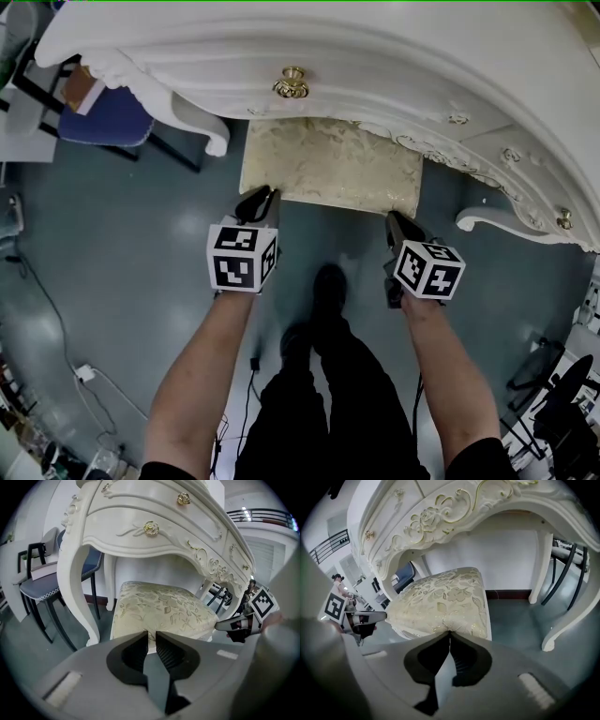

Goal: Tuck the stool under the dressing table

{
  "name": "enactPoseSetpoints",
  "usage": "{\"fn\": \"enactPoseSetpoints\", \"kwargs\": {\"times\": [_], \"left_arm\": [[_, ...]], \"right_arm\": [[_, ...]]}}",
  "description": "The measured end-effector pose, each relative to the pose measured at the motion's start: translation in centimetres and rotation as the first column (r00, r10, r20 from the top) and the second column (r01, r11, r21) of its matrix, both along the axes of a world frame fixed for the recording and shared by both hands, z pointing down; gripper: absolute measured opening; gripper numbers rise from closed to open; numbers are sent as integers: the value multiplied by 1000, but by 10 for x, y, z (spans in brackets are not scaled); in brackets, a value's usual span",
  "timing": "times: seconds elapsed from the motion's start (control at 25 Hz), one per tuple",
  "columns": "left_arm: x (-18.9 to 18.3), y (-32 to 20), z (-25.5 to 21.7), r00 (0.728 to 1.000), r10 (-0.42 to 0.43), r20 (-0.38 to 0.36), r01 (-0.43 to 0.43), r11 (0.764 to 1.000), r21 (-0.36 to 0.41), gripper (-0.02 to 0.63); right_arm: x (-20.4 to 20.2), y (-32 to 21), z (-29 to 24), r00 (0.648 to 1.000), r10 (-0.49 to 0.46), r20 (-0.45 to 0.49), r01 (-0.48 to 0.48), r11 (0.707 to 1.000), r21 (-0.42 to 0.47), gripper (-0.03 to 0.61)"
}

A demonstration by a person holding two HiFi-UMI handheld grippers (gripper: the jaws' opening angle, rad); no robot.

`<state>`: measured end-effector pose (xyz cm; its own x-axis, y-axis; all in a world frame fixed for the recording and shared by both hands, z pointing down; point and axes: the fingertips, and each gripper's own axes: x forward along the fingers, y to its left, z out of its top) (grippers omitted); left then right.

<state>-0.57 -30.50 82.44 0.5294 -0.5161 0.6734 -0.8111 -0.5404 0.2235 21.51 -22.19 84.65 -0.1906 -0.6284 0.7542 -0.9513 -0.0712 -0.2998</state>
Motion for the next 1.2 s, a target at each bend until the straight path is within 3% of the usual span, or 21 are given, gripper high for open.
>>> {"fn": "enactPoseSetpoints", "kwargs": {"times": [0.32, 0.84, 1.0, 1.2], "left_arm": [[10, -35, -2, 999, -18, -43, 21, 997, 68, 71], [14, -88, -5, 997, -57, -53, 63, 990, 125, 69], [15, -86, -5, 998, -47, -41, 51, 995, 89, 71], [9, -79, 6, 1000, -16, 9, 15, 998, 62, 84]], "right_arm": [[11, -37, -1, 1000, 15, 4, -15, 998, 62, 3], [13, -82, -2, 999, 20, 50, -25, 993, 116, 3], [14, -86, -2, 995, 48, 90, -57, 993, 101, 3], [15, -88, -1, 998, 53, 32, -56, 990, 127, 3]]}}
